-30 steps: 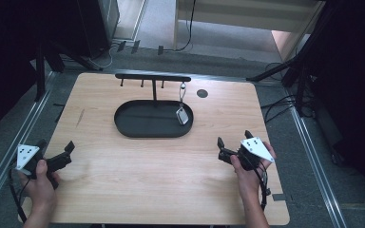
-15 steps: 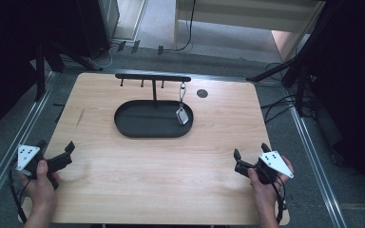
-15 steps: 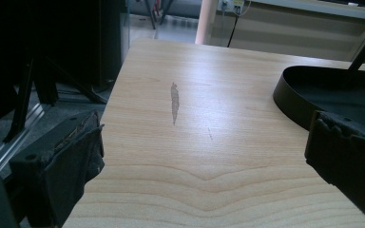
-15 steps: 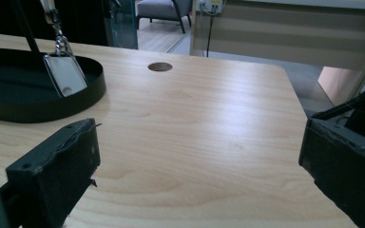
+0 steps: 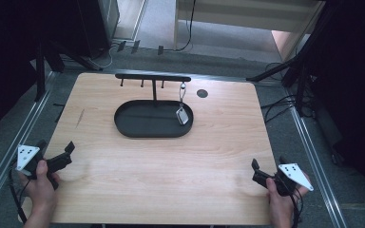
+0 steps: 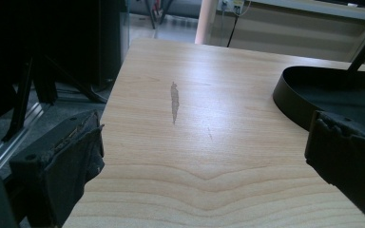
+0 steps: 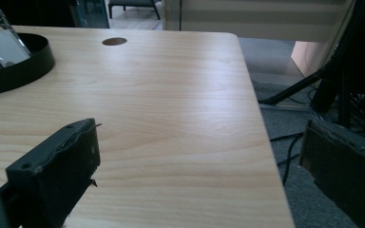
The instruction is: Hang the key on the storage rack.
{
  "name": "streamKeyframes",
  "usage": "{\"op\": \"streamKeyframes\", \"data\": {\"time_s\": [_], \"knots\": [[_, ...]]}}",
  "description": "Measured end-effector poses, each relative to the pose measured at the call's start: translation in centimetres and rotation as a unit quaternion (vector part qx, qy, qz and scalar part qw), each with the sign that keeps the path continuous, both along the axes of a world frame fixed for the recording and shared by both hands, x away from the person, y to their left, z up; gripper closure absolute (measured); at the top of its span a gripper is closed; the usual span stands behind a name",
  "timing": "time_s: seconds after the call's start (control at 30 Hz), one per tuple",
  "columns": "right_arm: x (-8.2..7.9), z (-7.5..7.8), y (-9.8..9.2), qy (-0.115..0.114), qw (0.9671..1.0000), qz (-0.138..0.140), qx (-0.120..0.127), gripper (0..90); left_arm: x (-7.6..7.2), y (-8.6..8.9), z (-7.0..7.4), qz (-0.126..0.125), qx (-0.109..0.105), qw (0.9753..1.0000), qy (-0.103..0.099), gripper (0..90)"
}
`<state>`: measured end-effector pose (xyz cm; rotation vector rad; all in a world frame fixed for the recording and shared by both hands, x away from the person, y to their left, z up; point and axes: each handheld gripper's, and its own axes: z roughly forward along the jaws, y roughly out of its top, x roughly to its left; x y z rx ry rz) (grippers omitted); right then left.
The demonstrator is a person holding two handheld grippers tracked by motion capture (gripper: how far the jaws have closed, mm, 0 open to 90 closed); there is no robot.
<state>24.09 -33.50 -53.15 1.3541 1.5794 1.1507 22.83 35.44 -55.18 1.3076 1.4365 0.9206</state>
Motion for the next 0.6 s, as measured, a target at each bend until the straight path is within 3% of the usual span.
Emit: {"op": "streamKeyframes", "data": {"time_s": [0.2, 0.37, 0.6], "knots": [[-1.4, -0.8, -2.4, 0.012, 0.9995, -0.030, 0.005, 0.0, 0.0, 0.0, 0.0, 0.000, 0.000, 1.0000, 0.000, 0.0], [-1.6, -0.9, -3.3, 0.013, 0.9988, -0.045, 0.017, 0.0, 0.0, 0.0, 0.0, 0.000, 0.001, 1.0000, 0.001, 0.0], [-1.6, -1.1, -3.5, 0.014, 0.9987, -0.043, 0.021, 0.0, 0.0, 0.0, 0.0, 0.001, 0.000, 1.0000, 0.001, 0.0]]}}
